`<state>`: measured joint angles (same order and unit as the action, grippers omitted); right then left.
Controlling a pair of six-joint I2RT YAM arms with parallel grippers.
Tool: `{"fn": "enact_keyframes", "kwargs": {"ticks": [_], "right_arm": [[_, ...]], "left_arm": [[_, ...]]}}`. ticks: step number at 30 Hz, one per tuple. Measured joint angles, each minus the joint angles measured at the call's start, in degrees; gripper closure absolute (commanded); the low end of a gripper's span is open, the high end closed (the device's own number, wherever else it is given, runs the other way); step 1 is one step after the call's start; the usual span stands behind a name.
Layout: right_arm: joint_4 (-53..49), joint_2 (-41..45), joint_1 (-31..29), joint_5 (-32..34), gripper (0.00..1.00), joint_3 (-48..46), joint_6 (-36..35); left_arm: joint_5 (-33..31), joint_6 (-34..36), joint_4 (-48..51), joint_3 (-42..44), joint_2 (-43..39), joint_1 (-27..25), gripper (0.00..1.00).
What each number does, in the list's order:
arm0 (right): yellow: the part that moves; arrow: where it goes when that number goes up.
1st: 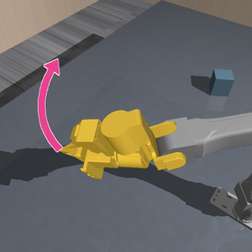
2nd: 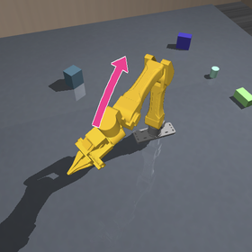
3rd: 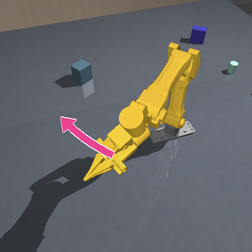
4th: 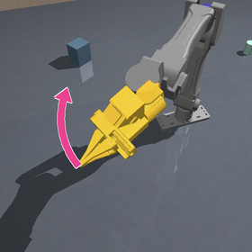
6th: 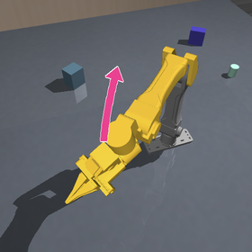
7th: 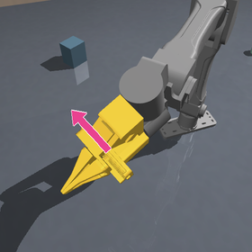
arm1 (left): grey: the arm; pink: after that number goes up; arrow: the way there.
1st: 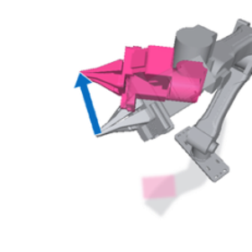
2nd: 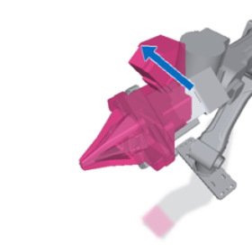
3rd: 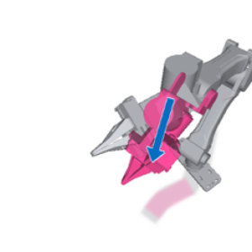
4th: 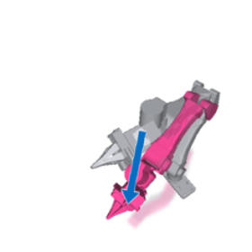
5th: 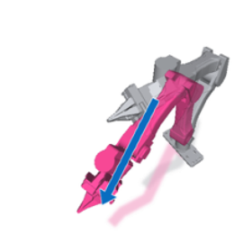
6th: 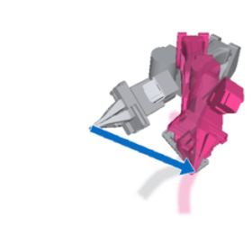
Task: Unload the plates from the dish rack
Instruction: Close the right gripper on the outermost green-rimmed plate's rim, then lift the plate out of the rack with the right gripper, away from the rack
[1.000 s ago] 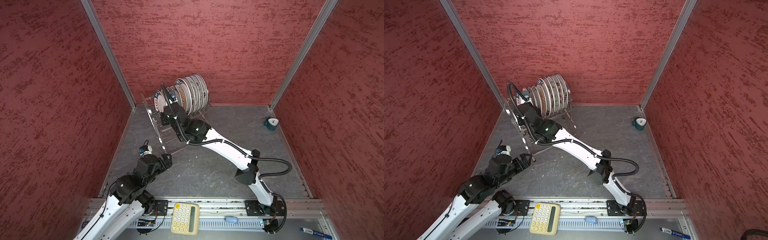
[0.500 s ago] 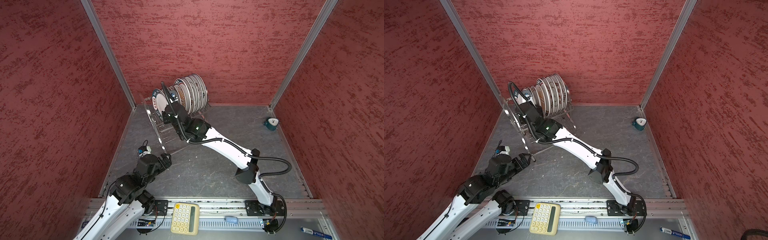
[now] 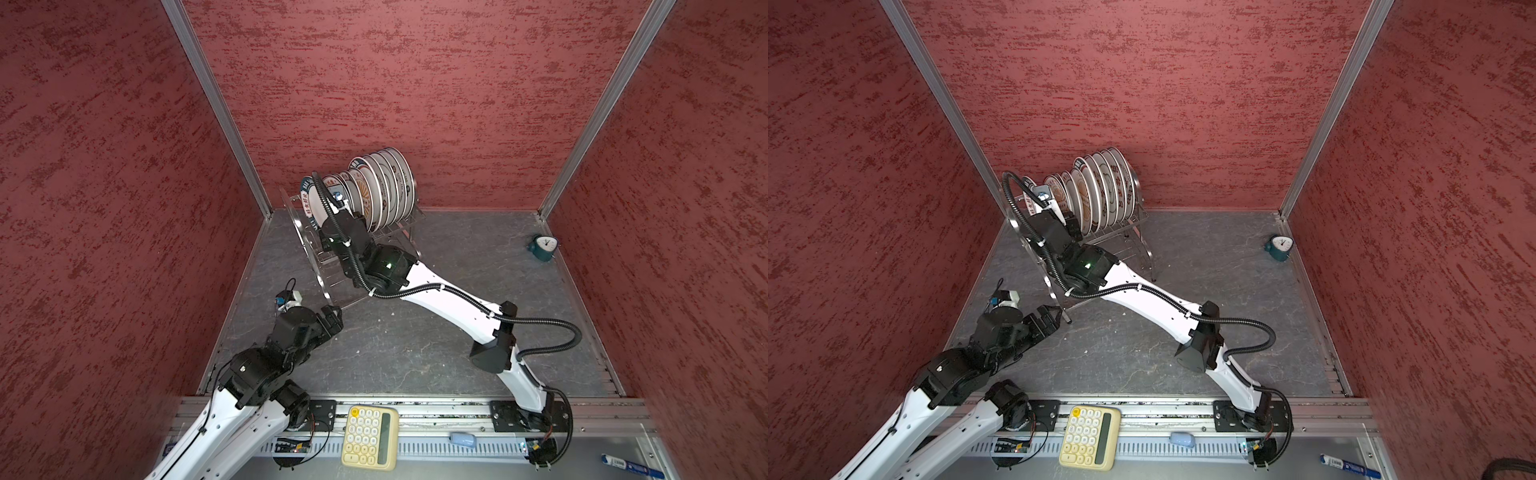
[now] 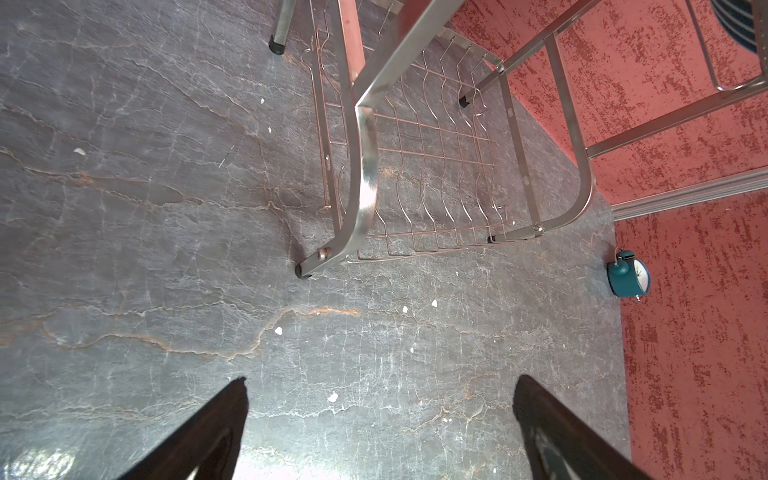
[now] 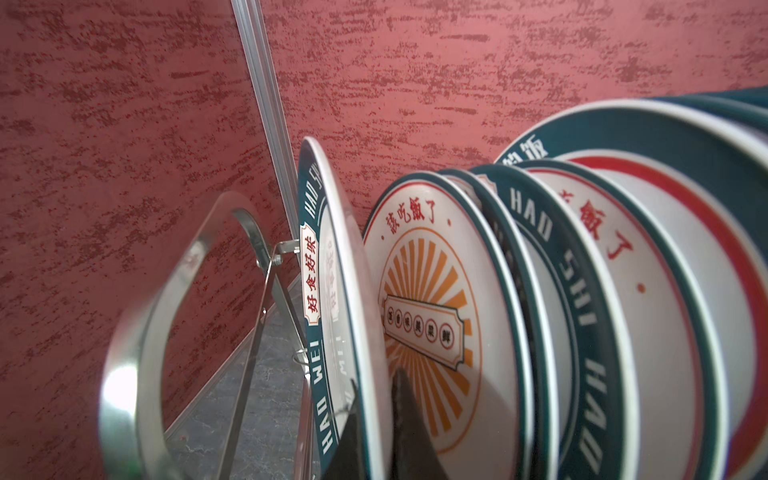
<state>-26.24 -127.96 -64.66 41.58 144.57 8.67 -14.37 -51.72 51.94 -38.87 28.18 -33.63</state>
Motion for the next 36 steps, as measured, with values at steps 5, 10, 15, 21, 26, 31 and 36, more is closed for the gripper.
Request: {"fn": "enact_keyframes", "kwargs": {"ticks": [5,10,15,21,26,31,36], "right_arm": [[3.1,0.0,-1.66,2.34,1.0,-0.02,-2.21],[5.6,0.0,-2.05,3.91,1.0,-0.02,-4.26],[7.85,0.0,-2.05,5.73,1.0,-0.02,-6.8],[11.39,0.2,-2.05,7.85,1.0,-0.92,-11.61],[12.66,1.05,-2.05,8.66,1.0,-1.2,-14.86],[12.57,5.4,-2.05,8.52,1.0,-3.54,-15.13],[12.5,13.25,-2.05,7.56,1.0,-9.53,-14.25]], "left_arm": [[-0.22,3.08,0.13,-1.03,0.04,0.15,0.01],[-0.26,5.73,0.09,-1.97,-0.2,0.2,0.01],[0.31,7.69,-0.04,-1.97,-1.49,0.2,0.01],[1.14,10.16,-0.11,-1.97,-2.73,0.2,0.01],[3.58,11.67,-0.96,-1.97,-2.45,0.2,0.01],[6.01,12.39,-3.13,-1.92,-1.88,0.2,0.01],[7.67,13.03,-4.33,-1.92,-1.64,0.2,0.01]]}}
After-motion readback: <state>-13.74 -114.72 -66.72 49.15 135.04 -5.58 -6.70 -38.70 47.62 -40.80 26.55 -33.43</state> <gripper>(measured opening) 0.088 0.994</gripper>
